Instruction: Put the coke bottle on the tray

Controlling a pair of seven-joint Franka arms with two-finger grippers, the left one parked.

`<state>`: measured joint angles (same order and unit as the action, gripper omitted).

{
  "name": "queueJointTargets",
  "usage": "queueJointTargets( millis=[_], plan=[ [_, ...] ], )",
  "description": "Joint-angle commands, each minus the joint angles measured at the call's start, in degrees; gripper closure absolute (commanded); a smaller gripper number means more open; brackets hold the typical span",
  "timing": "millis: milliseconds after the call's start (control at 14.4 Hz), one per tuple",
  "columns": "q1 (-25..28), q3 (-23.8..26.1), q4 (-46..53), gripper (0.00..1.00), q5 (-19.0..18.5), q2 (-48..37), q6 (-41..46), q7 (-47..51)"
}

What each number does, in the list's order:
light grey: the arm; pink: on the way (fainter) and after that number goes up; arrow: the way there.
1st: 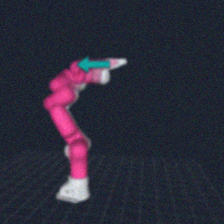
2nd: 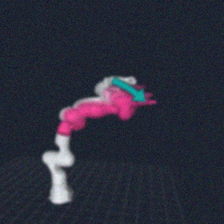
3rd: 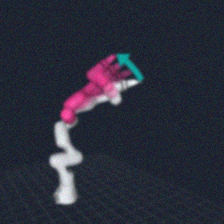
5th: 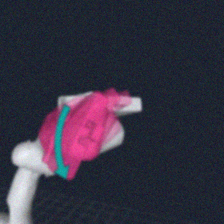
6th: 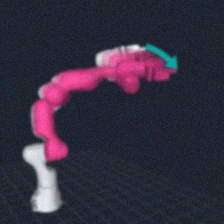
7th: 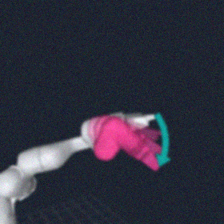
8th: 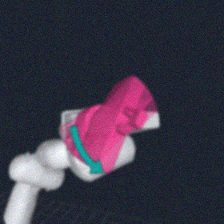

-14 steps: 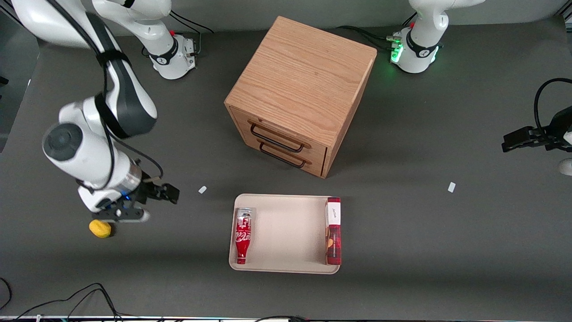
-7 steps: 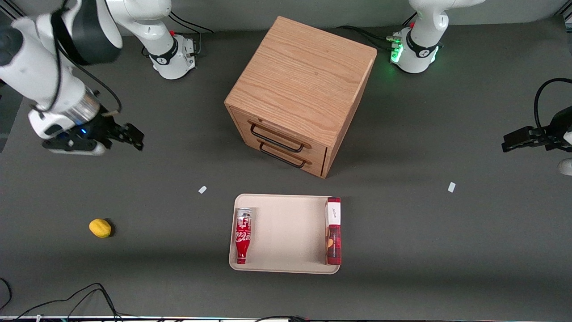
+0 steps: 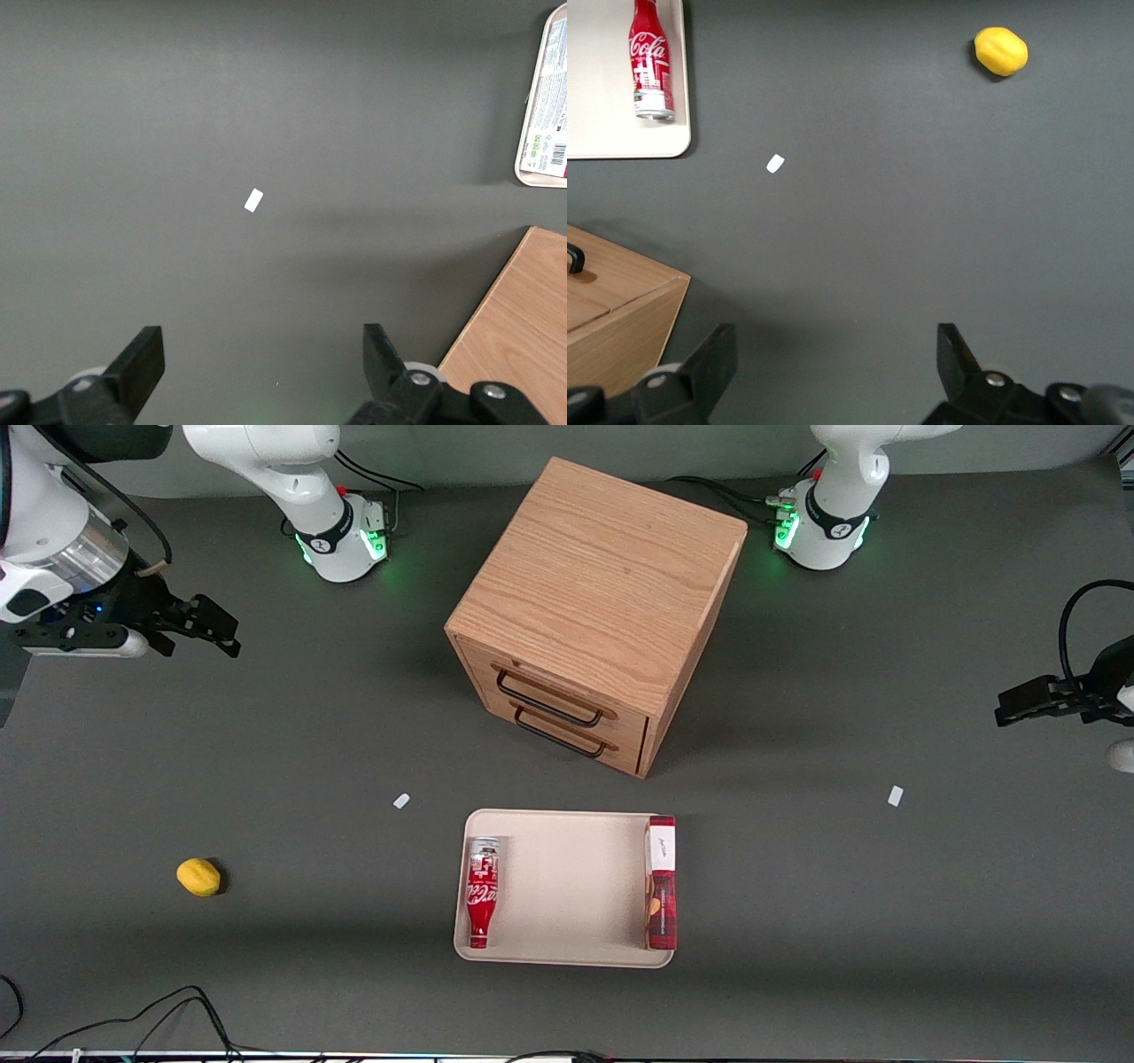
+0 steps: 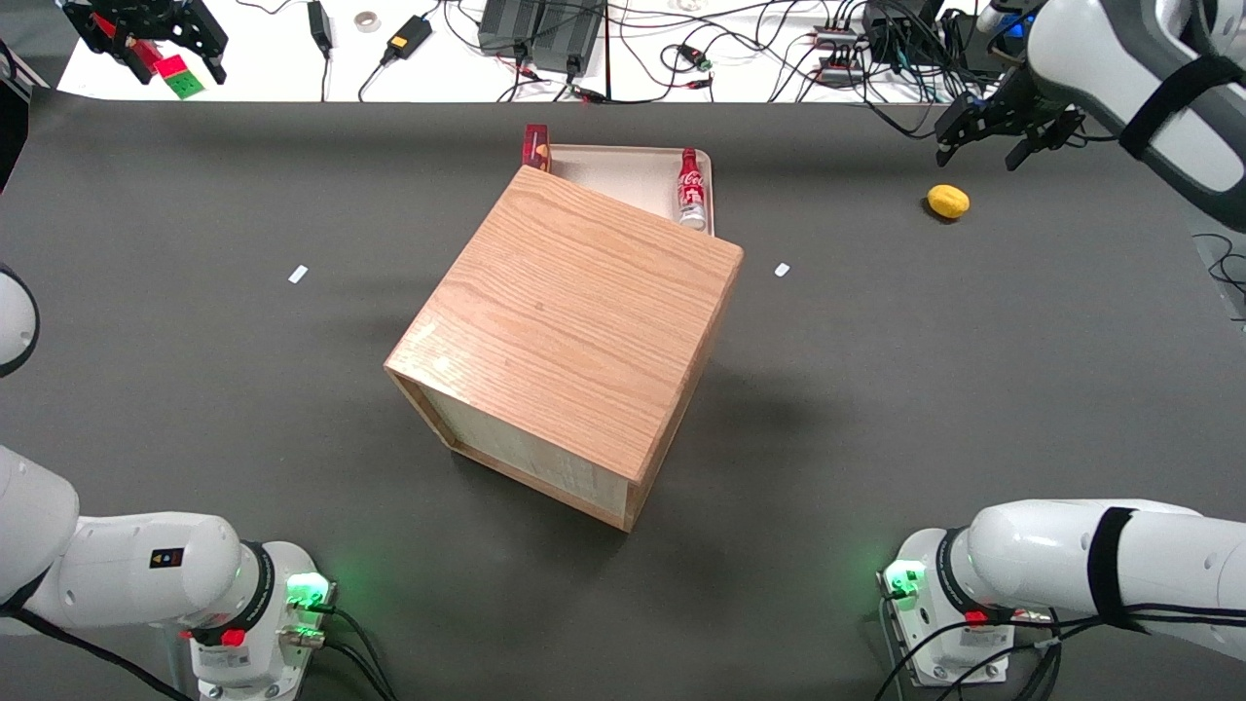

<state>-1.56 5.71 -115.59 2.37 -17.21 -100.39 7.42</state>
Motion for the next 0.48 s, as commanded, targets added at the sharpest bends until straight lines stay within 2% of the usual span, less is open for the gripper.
queueJointTargets(
  millis=[0, 415],
  plan=[
    [0.3, -0.9, 2.9, 0.0, 1.5, 0.8, 2.1, -2.1],
    [0.3, -1.0, 11.5, 0.0, -1.0, 6.5, 7.5, -1.6]
  ],
)
